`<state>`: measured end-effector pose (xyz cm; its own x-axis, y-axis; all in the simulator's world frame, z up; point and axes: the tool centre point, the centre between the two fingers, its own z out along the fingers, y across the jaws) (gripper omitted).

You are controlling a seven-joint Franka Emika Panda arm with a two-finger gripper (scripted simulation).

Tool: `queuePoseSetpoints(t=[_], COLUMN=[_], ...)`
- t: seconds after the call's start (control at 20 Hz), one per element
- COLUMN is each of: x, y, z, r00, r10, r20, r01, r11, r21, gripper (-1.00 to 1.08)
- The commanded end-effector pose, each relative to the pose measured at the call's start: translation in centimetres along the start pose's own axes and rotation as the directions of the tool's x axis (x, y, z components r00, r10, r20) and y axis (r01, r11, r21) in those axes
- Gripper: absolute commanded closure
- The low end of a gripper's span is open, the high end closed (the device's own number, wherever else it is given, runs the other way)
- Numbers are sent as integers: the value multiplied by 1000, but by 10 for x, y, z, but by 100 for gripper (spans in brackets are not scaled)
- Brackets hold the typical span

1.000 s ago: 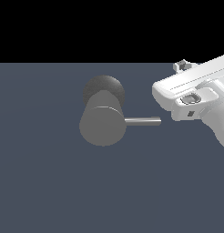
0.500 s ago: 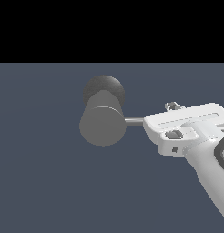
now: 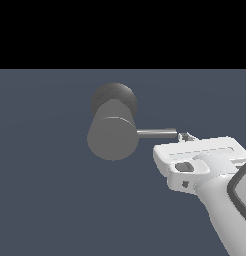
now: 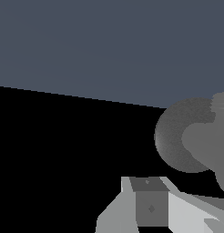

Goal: Turn on the faucet by rotating a designated handle.

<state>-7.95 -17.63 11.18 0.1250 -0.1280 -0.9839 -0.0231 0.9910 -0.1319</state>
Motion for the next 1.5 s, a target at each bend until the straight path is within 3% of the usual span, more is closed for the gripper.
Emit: queuePoseSetpoints(t=[0.0,0.4,0.7,1.15,1.45], x=[7,8,10,31,29], y=[2,21,30,41,50], z=[-3,7,10,-1,1], r00=[1000,999,997,990,985], r10=[6,4,57,85,123], r20=[-19,-35,-50,-115,-121], r01=[-6,-5,-59,-88,-125], r11=[1000,999,998,996,992], r21=[2,-44,-28,-19,-12], gripper=[108,108,108,108,108])
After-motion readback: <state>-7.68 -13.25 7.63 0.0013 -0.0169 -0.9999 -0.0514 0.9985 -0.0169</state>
